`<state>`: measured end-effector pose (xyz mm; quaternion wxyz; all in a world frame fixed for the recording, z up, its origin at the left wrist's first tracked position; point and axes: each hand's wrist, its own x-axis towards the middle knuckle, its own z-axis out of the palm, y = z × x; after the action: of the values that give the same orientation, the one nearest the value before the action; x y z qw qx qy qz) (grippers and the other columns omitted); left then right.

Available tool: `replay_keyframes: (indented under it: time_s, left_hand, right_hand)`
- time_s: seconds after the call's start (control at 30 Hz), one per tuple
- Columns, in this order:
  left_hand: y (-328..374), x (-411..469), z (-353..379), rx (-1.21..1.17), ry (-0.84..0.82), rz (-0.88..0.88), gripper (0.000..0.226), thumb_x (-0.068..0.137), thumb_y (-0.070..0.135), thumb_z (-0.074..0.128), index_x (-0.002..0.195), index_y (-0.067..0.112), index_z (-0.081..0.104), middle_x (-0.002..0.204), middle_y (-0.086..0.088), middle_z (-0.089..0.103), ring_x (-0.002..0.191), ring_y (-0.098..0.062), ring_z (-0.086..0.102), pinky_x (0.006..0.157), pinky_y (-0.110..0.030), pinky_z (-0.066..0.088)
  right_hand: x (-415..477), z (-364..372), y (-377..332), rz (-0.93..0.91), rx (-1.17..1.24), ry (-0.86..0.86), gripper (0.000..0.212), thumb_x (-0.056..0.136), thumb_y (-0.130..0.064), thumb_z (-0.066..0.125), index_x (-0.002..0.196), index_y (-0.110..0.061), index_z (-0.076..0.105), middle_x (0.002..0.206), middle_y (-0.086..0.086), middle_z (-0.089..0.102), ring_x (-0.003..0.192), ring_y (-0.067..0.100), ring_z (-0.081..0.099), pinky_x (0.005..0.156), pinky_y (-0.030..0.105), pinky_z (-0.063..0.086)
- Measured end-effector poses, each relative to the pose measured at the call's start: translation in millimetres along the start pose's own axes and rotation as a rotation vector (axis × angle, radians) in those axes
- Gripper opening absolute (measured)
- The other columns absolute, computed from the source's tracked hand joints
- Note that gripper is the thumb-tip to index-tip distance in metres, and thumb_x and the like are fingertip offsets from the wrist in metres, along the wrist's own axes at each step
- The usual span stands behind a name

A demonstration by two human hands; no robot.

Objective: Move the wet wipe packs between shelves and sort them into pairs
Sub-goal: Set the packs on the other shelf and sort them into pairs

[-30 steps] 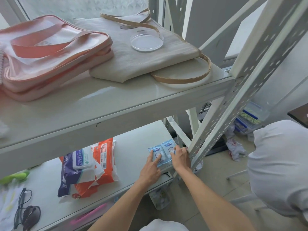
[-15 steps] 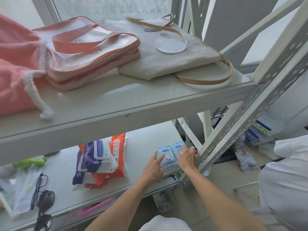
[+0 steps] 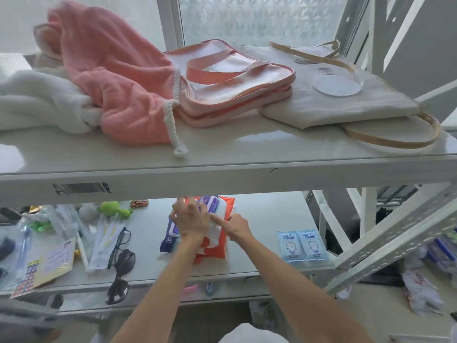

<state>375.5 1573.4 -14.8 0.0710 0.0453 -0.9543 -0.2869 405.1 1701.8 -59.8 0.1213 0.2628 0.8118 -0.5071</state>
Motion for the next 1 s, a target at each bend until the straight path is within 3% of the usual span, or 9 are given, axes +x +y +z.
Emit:
replay_keyframes:
  time_s: [0.07, 0.13, 0.2, 0.3, 0.4, 0.53, 0.63, 0.9, 1.0]
  left_hand:
    - [-33, 8, -7, 0.046, -0.136, -0.153, 0.046, 0.1, 0.05, 0.056, 0.127, 0.015, 0.067, 0.132, -0.016, 0.06, 0.122, -0.042, 0.058, 0.103, -0.052, 0.043]
    - [-51, 12, -6, -0.071, -0.175, -0.2, 0.052, 0.099, 0.061, 0.052, 0.125, 0.019, 0.068, 0.127, -0.015, 0.064, 0.122, -0.041, 0.059, 0.103, -0.052, 0.046]
    - [-59, 11, -7, -0.307, -0.118, -0.187, 0.043, 0.102, 0.053, 0.053, 0.115, 0.017, 0.073, 0.116, -0.015, 0.071, 0.112, -0.039, 0.065, 0.096, -0.047, 0.051]
    - [-77, 8, -12, -0.455, -0.08, -0.249, 0.025, 0.101, 0.026, 0.064, 0.114, 0.008, 0.075, 0.113, -0.017, 0.075, 0.107, -0.037, 0.069, 0.089, -0.035, 0.049]
    - [-100, 5, -12, -0.363, -0.181, -0.367, 0.048, 0.088, 0.032, 0.081, 0.127, 0.008, 0.065, 0.117, -0.016, 0.071, 0.105, -0.034, 0.07, 0.093, -0.045, 0.057]
    - [-112, 7, -14, -0.415, -0.334, -0.551, 0.064, 0.082, 0.048, 0.084, 0.122, 0.002, 0.063, 0.115, -0.016, 0.071, 0.094, -0.031, 0.067, 0.072, -0.035, 0.054]
    - [-119, 14, -13, -0.492, -0.409, -0.609, 0.074, 0.074, 0.053, 0.088, 0.118, 0.0, 0.065, 0.114, -0.018, 0.073, 0.096, -0.034, 0.071, 0.067, -0.035, 0.056]
    - [-122, 19, -20, -0.684, -0.453, -0.678, 0.053, 0.085, 0.022, 0.086, 0.122, 0.003, 0.053, 0.12, -0.02, 0.069, 0.106, -0.04, 0.07, 0.068, -0.041, 0.06]
    - [-131, 25, -26, -0.727, -0.379, -0.706, 0.046, 0.082, 0.018, 0.088, 0.108, 0.006, 0.051, 0.119, -0.023, 0.07, 0.091, -0.037, 0.071, 0.068, -0.042, 0.061]
  right_hand:
    - [4, 10, -2, 0.026, 0.098, 0.046, 0.095, 0.059, -0.081, 0.078, 0.123, -0.011, 0.068, 0.073, -0.005, 0.072, 0.076, 0.014, 0.066, 0.057, 0.025, 0.046]
    - [12, 8, -7, 0.081, 0.171, 0.032, 0.08, 0.059, -0.067, 0.09, 0.115, -0.013, 0.071, 0.088, -0.001, 0.075, 0.078, 0.012, 0.065, 0.056, 0.022, 0.043]
    - [18, 2, -14, 0.099, 0.185, 0.042, 0.062, 0.06, -0.057, 0.094, 0.098, -0.014, 0.07, 0.096, 0.002, 0.073, 0.079, 0.015, 0.064, 0.058, 0.025, 0.047]
    - [21, 2, -23, 0.109, 0.219, 0.035, 0.046, 0.071, -0.053, 0.089, 0.096, -0.019, 0.071, 0.105, 0.006, 0.074, 0.098, 0.023, 0.07, 0.085, 0.038, 0.061]
    - [19, 11, -28, 0.093, 0.208, -0.005, 0.039, 0.076, -0.046, 0.09, 0.092, -0.024, 0.063, 0.112, 0.006, 0.072, 0.107, 0.026, 0.069, 0.097, 0.042, 0.06]
    - [20, 17, -31, 0.139, 0.28, -0.042, 0.043, 0.07, -0.029, 0.096, 0.096, -0.021, 0.062, 0.111, 0.005, 0.072, 0.108, 0.026, 0.071, 0.099, 0.043, 0.06]
    - [20, 13, -23, 0.168, 0.333, -0.021, 0.04, 0.071, -0.023, 0.094, 0.098, -0.022, 0.064, 0.109, 0.007, 0.073, 0.1, 0.025, 0.072, 0.096, 0.043, 0.062]
    - [13, 17, -12, 0.162, 0.342, 0.005, 0.053, 0.073, -0.029, 0.088, 0.119, -0.018, 0.063, 0.108, 0.006, 0.073, 0.098, 0.024, 0.072, 0.092, 0.043, 0.063]
    - [14, 14, -11, 0.143, 0.322, 0.014, 0.057, 0.074, -0.029, 0.089, 0.122, -0.018, 0.062, 0.114, 0.008, 0.072, 0.102, 0.025, 0.071, 0.091, 0.042, 0.063]
